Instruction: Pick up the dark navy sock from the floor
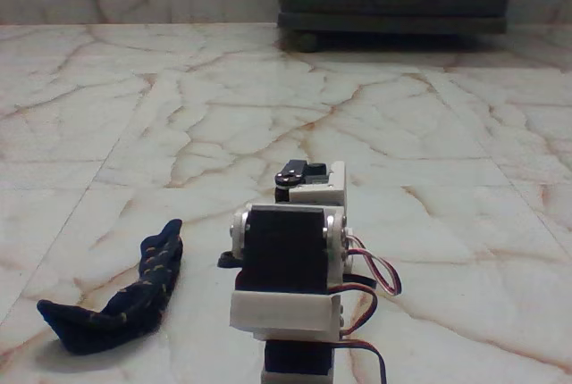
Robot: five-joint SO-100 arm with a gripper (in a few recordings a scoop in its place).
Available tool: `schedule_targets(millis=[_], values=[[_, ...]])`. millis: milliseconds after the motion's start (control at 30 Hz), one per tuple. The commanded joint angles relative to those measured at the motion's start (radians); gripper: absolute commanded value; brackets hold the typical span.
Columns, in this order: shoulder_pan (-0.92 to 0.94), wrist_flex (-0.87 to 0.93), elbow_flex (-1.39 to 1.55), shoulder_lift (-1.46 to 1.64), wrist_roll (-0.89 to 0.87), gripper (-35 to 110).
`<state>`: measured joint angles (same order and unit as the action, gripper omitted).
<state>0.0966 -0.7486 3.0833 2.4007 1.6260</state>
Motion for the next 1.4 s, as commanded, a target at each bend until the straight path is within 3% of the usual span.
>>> schedule_targets(millis=[0, 700, 1000, 1300, 1367], values=[[0.038, -0.031, -0.002, 0.029, -0.021, 0], [0.037, -0.017, -0.026, 0.026, -0.106, 0], [-0.026, 0.299, -0.241, -0.011, -0.195, 0], [-0.115, 0.497, -0.379, -0.040, -0.304, 1], [-0.120, 0.620, -0.430, -0.067, -0.245, 4]])
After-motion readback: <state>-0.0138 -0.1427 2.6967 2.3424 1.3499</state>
